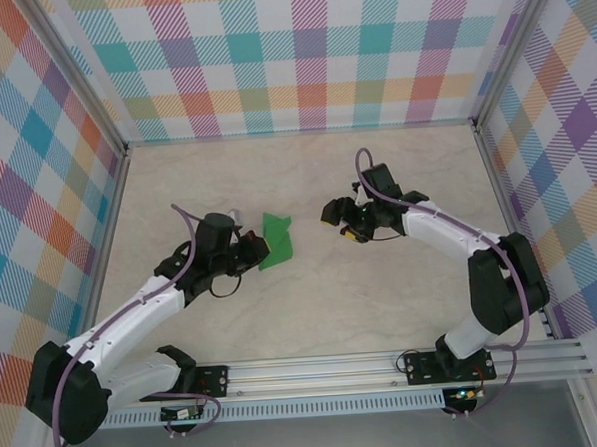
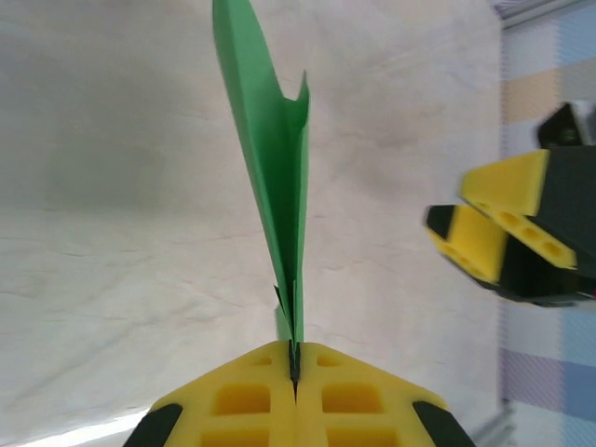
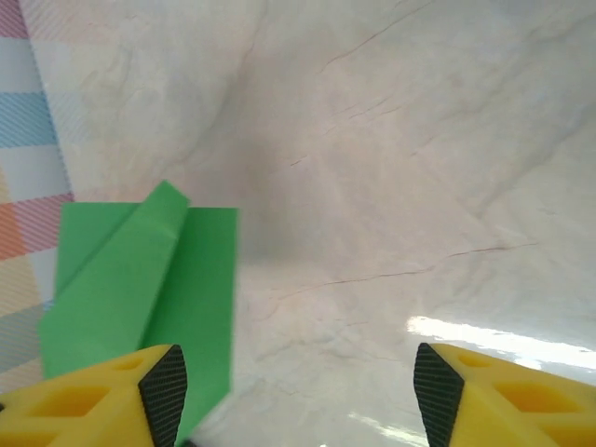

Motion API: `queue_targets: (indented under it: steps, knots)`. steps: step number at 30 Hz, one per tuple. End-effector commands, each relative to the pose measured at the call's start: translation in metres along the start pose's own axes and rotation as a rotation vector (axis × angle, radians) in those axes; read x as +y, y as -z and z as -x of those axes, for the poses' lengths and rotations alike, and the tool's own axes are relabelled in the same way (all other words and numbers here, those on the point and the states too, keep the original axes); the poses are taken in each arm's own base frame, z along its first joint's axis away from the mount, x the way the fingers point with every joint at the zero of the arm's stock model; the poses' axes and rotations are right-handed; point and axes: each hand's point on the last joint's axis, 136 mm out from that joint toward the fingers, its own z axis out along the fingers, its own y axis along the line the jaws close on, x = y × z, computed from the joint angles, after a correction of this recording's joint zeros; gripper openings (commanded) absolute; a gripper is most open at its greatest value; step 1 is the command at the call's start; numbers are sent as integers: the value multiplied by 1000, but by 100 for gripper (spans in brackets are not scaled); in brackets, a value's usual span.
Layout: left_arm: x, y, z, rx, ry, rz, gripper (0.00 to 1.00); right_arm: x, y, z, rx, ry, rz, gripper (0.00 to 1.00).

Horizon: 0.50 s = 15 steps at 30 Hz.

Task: Fold a paper plane with a square sheet of paper (pick it up from the middle)
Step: Turn over the paper at the center of the table.

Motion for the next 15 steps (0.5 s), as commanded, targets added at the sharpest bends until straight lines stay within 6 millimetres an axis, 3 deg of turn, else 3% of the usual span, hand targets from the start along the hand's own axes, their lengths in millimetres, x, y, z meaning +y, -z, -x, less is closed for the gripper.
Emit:
queue_targets:
  steps: [1,6,9,12,15]
  knots:
    - [60,29,9,3,-142,414,1,-21,14,3,-55,40,-139,74]
    - [80,61,36,-36,-300,809,1,-34,17,2,-76,34,-195,80]
    - [77,69,50,-58,-421,1021,2,-41,18,2,-79,29,-223,80]
    - [68,56,56,-55,-521,1157,4,-48,20,1,-86,19,-254,80]
    - [58,19,45,5,-575,1163,6,-55,24,2,-105,2,-286,80]
